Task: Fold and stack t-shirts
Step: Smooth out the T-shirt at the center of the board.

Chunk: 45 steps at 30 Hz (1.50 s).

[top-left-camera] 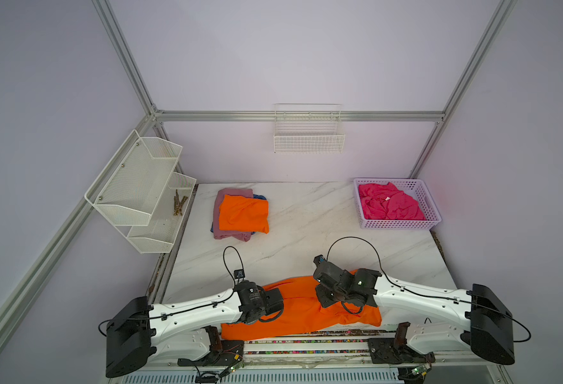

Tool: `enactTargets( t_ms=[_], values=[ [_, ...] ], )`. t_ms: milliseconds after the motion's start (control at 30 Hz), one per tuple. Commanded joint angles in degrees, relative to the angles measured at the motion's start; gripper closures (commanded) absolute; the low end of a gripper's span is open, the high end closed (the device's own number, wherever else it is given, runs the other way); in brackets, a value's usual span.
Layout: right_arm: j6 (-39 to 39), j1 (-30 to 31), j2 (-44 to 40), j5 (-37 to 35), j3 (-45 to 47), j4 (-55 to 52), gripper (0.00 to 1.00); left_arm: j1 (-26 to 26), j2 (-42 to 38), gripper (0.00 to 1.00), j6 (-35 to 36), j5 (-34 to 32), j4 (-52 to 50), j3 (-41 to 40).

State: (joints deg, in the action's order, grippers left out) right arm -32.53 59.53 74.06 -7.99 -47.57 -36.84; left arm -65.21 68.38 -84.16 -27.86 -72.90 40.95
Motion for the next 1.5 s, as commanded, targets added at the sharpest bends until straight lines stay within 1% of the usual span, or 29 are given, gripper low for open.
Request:
enactTargets(
  t_ms=[0,67,167,367,467,567,600,700,767,867,967,1133,1267,1467],
  values=[
    [-0.54,0.23,-1.16,-2.52,-0.07,0.11,0.68,-0.55,1.35,0.54,-2.89,-1.13,-1.46,-0.67],
    [-0.31,0.17,-0.62,-1.93,-0.07,-0.09,0.68,-0.82,1.67,0.52,-3.10,-0.73,-1.49,-1.03],
    [-0.07,0.24,0.19,-1.54,-0.23,-0.11,0.69,-1.19,1.07,0.52,-3.72,-0.15,-2.44,-1.14],
    [0.82,0.23,0.78,-1.39,-0.59,0.25,0.69,-3.63,-3.31,0.52,-7.37,1.32,-6.14,-1.62],
    [1.23,0.24,1.70,-0.83,-0.83,0.50,0.69,-4.62,-4.96,0.52,-7.53,1.76,-7.52,-0.77],
    [1.80,0.24,2.43,-0.39,-1.07,1.22,0.69,-6.75,-5.27,0.58,-7.69,0.89,-9.48,1.18],
    [1.95,0.24,2.63,-0.24,-1.20,1.32,0.69,-7.18,-5.28,0.58,-7.76,0.71,-10.01,1.69],
    [2.39,0.22,3.22,0.25,-1.58,1.57,0.69,-8.60,-5.49,0.58,-8.79,1.68,-10.59,1.91],
    [2.52,0.24,3.32,0.31,-1.64,1.86,0.69,-10.45,-5.80,0.58,-9.57,2.09,-10.37,1.72],
    [2.65,0.24,3.34,0.51,-1.56,2.42,0.69,-14.06,-5.44,0.58,-9.13,1.41,-10.50,2.52],
    [3.04,0.24,3.72,0.44,-1.65,2.46,0.69,-15.52,-4.60,0.56,-8.45,2.01,-10.69,2.50],
    [2.77,0.24,3.13,-0.05,-1.04,2.30,0.69,-15.91,-5.46,0.53,-9.57,2.99,-10.42,-0.09],
    [2.45,0.13,2.50,-0.58,-0.68,2.30,0.69,-15.95,-6.57,0.47,-9.32,1.96,-10.26,-1.56],
    [2.74,0.12,2.02,-0.60,-1.21,1.51,0.69,-15.87,-8.74,0.46,-7.41,1.93,-6.45,-4.52]
  ],
)
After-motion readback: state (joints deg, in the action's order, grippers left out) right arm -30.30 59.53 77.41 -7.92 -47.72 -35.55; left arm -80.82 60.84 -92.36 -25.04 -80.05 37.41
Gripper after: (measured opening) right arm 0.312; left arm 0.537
